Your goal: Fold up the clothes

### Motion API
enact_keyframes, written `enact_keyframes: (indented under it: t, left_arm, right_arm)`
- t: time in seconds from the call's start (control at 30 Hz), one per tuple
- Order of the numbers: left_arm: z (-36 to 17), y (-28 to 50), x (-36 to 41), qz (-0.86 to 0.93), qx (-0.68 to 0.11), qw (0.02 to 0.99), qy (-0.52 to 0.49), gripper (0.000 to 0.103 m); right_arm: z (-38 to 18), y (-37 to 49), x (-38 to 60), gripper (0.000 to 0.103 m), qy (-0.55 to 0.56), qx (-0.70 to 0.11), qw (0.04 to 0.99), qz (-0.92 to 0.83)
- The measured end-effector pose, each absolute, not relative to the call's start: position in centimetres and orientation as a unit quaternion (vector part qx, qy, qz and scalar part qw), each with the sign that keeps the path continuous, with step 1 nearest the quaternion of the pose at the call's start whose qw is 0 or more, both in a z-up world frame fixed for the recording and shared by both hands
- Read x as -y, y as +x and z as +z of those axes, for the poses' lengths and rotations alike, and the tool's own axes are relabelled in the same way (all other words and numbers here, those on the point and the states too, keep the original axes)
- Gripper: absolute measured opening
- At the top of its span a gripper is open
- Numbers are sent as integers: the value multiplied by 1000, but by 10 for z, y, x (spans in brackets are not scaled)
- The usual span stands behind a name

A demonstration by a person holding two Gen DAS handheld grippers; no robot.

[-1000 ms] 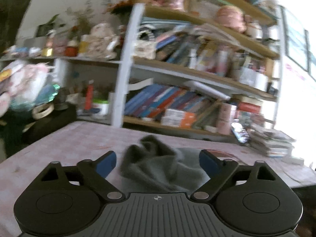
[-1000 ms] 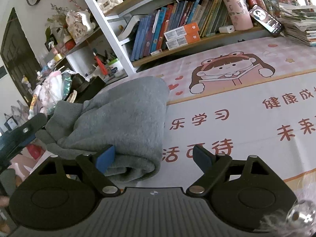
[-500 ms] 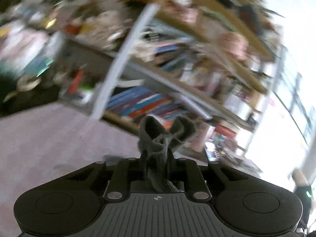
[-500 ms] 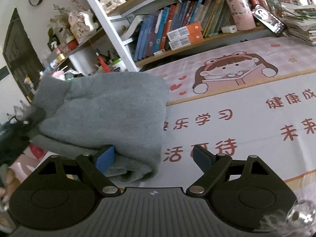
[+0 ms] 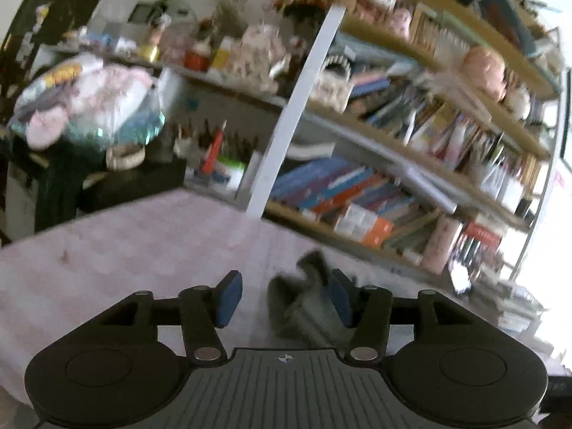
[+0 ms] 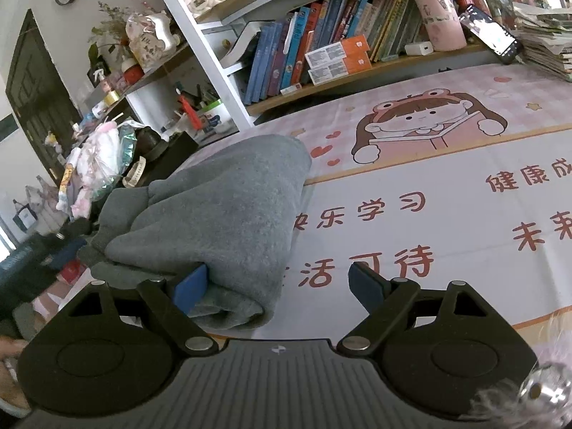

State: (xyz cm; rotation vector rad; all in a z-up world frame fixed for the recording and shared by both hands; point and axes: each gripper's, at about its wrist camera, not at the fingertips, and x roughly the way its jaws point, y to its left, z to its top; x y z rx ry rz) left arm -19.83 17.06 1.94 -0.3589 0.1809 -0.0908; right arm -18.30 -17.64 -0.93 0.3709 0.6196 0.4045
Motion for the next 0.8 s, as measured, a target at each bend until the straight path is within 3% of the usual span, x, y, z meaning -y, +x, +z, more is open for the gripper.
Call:
enact_keyframes:
  t: [0.37,0.4,0.57,0.67,0.8]
  left_arm:
    - [19,-193,-157,-65,-93,983,-144,50]
    - [17,-191,-156,-67,-99,983,-141,48]
    - [3,-179,-159,-56,-134,980,-139,9]
    - [-10,-176,-175,-42,-152,971,-180,0]
    - [-23,-175,-184,-53,-179,961,-205,0]
  right_arm:
    - [-9,-184,175,85,182,-301,915,196]
    - [-9,-183,175,85,183,-301,915,196]
    - [-9,-183,176,85,182,-301,916,194]
    - [-8,-183,176,85,184,-299,916,196]
    - [-9,-183,176,85,183,-299,916,195]
